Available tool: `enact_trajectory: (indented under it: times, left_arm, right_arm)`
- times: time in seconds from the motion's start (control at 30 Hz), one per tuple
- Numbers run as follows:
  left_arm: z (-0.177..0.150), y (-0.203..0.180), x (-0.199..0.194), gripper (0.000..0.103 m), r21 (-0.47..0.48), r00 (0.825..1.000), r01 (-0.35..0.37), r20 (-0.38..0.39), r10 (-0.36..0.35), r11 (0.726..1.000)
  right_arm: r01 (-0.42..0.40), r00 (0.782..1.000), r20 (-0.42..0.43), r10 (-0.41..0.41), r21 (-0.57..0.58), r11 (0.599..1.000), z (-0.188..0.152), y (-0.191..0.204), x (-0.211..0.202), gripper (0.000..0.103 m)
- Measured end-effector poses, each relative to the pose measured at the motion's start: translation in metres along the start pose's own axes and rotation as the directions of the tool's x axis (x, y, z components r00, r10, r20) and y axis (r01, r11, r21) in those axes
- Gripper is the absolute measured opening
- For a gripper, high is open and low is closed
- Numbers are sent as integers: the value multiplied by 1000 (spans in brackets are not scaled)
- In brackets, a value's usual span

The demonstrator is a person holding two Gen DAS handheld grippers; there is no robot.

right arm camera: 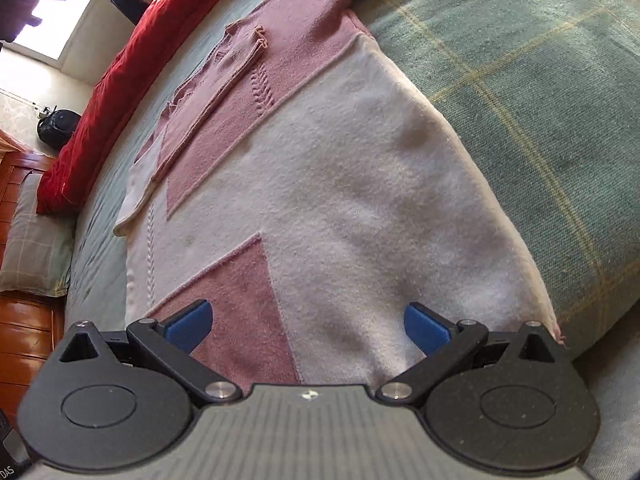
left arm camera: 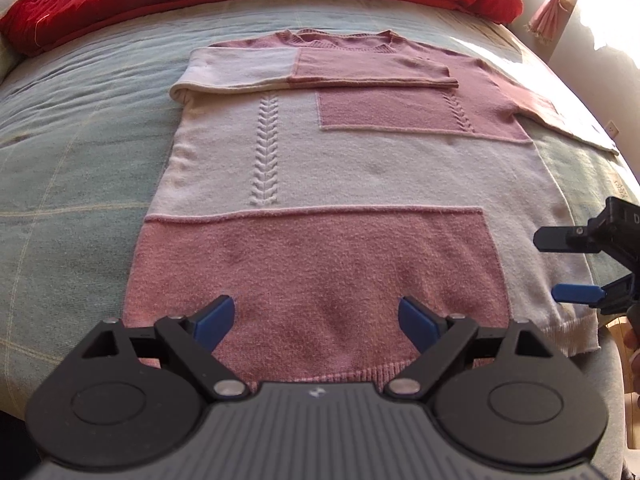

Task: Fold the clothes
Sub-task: 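Lower the right gripper to the white sleeve cuff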

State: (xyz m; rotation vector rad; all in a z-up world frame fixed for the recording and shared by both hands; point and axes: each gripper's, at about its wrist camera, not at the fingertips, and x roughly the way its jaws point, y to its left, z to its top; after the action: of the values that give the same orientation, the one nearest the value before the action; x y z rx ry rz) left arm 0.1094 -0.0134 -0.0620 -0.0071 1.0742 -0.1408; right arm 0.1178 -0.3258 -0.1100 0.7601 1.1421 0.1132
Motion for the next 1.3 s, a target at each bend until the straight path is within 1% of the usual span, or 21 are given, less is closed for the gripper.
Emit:
enact_trajectory:
  times: [0.13,0.23,0.33,0.43,0.5,0.57,0.63,0.77,0.93,1.03,1.17,1.3]
  left_arm:
    - [0,-1,-2,89,1,1000,11,4,-11,1000]
    - [-2,-3,-6,89,10,1000,15,13,-15,1000]
    - [-5,1,-8,89,1,1000,7,17,-7,1000]
    - [-6,6,-7,89,-14,1000,-5,13,5,1000]
    - [-5,8,-6,89,-19,1000,-10,13,11,1000]
    - [-4,7,-4,89,-16,1000,-7,12,8,1000]
    - [-3,5,-2,89,-10,1000,-5,12,5,1000]
    - [0,-2,4,89,7,1000,-4,5,4,1000]
    - [3,-3,10,89,19,1000,-16,-9,16,1000]
    - [9,0,13,89,10,999,-35,-12,35,999]
    - [20,1,19,89,1,999,-50,-8,50,999]
    - [34,-4,28,89,4,999,-37,-5,37,999]
  right_arm:
    - [4,1000,19,-3,-23,1000,1,7,-9,103]
    - [-27,999,34,28,-38,999,6,16,-7,103]
    - [-21,1000,17,22,-49,999,6,23,1,103]
    - [-6,1000,-24,5,-53,999,-2,21,12,103]
    - [-2,1000,-24,1,-45,999,-7,16,14,103]
    - [-24,1000,-17,24,-24,999,-9,9,9,103]
    - [-28,1000,1,28,-16,999,-5,8,3,103]
    - [-11,998,59,14,-57,998,10,13,-8,103]
    - [-12,996,87,20,-88,996,37,22,-2,103]
    - [-1,996,89,12,-116,993,46,26,7,103]
    - [50,995,88,-38,-142,989,44,20,21,103]
    - [4,994,106,12,-157,988,33,7,19,103]
